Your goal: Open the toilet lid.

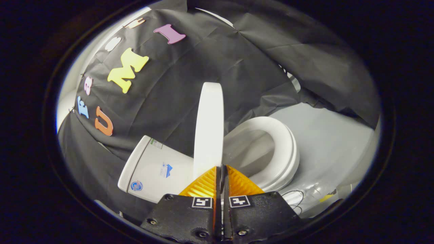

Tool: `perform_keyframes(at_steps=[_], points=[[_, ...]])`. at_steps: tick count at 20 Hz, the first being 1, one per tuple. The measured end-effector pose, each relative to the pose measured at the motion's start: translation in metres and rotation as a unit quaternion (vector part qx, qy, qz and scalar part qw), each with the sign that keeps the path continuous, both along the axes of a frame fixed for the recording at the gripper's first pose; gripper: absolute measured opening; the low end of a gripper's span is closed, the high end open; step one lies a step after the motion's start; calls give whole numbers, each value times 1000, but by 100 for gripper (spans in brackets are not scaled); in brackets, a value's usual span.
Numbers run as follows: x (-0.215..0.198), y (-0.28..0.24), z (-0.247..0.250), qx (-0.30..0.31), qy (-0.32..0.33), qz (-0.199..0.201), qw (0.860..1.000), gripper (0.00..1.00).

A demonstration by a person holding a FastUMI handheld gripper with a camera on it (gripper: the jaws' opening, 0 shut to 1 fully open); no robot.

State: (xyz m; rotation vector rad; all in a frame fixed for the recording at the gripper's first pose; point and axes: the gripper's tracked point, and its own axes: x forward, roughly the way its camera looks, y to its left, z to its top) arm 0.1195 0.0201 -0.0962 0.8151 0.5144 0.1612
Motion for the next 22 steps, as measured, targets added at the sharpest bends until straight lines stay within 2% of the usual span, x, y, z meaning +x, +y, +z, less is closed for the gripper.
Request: perform_keyframes(at_steps=[6,22], points=[[-3,3,7,-38,-2,-3,999,5],[-6,54,57,-104,-40,11,994,5]])
